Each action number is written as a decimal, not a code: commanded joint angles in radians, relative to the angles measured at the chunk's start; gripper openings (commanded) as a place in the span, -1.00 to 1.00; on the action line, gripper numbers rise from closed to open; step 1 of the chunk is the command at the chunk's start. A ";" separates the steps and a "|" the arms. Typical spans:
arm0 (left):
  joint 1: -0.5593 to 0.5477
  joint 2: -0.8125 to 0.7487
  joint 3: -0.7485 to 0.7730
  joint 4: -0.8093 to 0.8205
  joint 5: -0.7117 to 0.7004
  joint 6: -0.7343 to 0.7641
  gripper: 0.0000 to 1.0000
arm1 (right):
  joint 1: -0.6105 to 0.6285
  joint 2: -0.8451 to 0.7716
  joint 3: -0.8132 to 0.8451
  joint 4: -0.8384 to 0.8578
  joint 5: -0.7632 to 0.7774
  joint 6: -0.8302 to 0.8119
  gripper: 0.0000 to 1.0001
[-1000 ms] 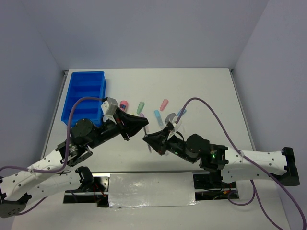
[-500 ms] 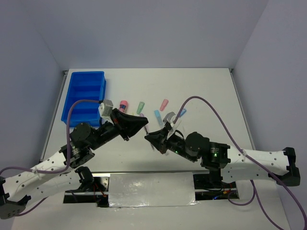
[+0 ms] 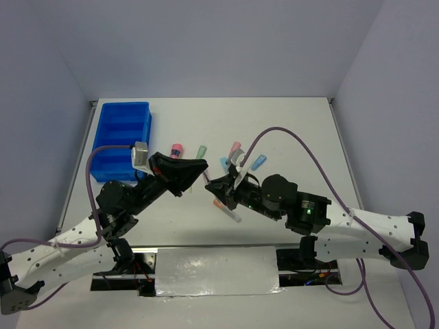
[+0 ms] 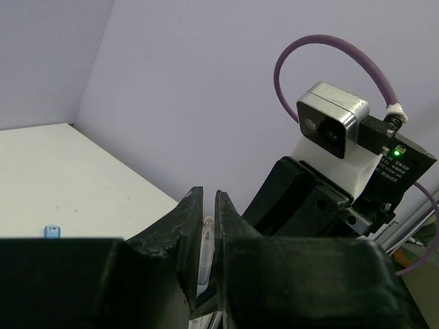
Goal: Sort the stationery into containers
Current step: Close the pen cap on the pen, then place the pen in the storage box, then pick up the pen from the center of the board, then close the pen cap on the pen.
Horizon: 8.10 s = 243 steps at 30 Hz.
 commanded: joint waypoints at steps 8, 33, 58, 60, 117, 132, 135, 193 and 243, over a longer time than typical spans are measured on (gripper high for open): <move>-0.027 0.097 -0.144 -0.201 0.152 -0.061 -1.00 | -0.067 0.026 0.272 0.319 0.005 -0.095 -1.00; -0.062 -0.102 0.213 -0.542 -0.239 0.077 0.32 | -0.119 0.026 0.028 0.232 -0.220 0.078 -1.00; -0.062 -0.001 0.219 -0.553 -0.182 0.095 -0.60 | -0.101 0.094 0.031 0.215 -0.280 0.099 -1.00; -0.062 0.006 0.225 -0.556 -0.212 0.092 -0.83 | -0.101 0.094 0.019 0.224 -0.282 0.099 -1.00; 1.145 0.572 0.187 -0.770 -0.424 -0.529 -0.03 | -0.138 -0.301 -0.317 -0.084 0.099 0.281 0.99; 1.072 0.318 0.444 -0.885 -0.262 -0.253 0.99 | -0.260 -0.204 -0.234 -0.236 0.136 0.360 0.99; 0.894 0.335 0.492 -0.994 -0.251 -0.146 0.98 | -0.439 -0.117 -0.187 -0.316 0.018 0.397 0.99; 0.245 0.697 0.323 -0.979 -0.303 -0.104 -1.00 | -0.871 0.299 -0.067 -0.371 -0.342 0.215 0.94; 0.222 -0.018 0.231 -1.148 0.001 0.126 -1.00 | -0.920 0.614 -0.059 -0.311 -0.345 0.297 -1.00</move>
